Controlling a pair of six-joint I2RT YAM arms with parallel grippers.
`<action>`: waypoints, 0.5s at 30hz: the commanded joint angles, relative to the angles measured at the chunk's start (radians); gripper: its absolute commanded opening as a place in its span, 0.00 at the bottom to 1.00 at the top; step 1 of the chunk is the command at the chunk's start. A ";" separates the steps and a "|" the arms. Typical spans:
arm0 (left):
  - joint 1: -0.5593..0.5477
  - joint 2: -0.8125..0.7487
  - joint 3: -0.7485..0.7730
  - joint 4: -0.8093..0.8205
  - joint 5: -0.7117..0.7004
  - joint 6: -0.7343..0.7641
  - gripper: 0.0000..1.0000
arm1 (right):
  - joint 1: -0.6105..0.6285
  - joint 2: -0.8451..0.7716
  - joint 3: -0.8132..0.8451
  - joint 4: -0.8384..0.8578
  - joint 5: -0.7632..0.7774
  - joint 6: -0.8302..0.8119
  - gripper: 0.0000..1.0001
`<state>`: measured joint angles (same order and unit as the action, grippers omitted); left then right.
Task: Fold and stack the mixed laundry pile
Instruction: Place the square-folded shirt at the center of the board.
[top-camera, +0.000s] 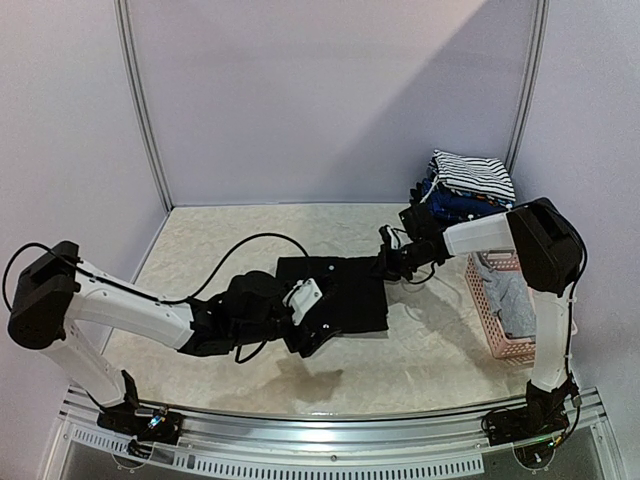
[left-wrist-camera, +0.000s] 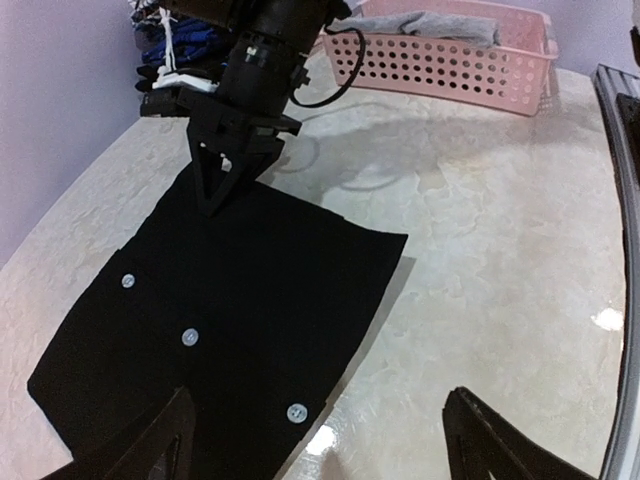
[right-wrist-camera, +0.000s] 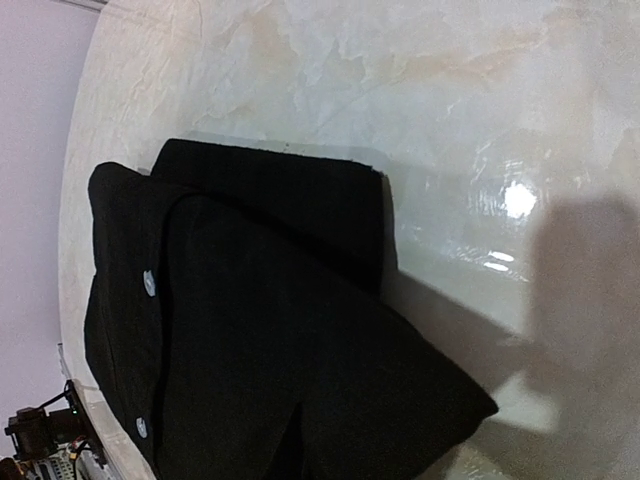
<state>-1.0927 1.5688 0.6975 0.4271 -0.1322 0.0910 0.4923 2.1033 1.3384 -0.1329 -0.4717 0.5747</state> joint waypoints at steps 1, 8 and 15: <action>0.002 -0.054 -0.035 -0.008 -0.055 -0.017 0.88 | -0.009 0.006 0.074 -0.139 0.100 -0.090 0.00; 0.005 -0.108 -0.072 -0.008 -0.098 -0.017 0.88 | -0.029 0.003 0.153 -0.235 0.162 -0.145 0.00; 0.007 -0.131 -0.099 0.001 -0.117 -0.023 0.88 | -0.049 0.007 0.249 -0.331 0.228 -0.209 0.00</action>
<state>-1.0927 1.4605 0.6243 0.4267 -0.2237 0.0780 0.4625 2.1033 1.5208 -0.3889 -0.3103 0.4229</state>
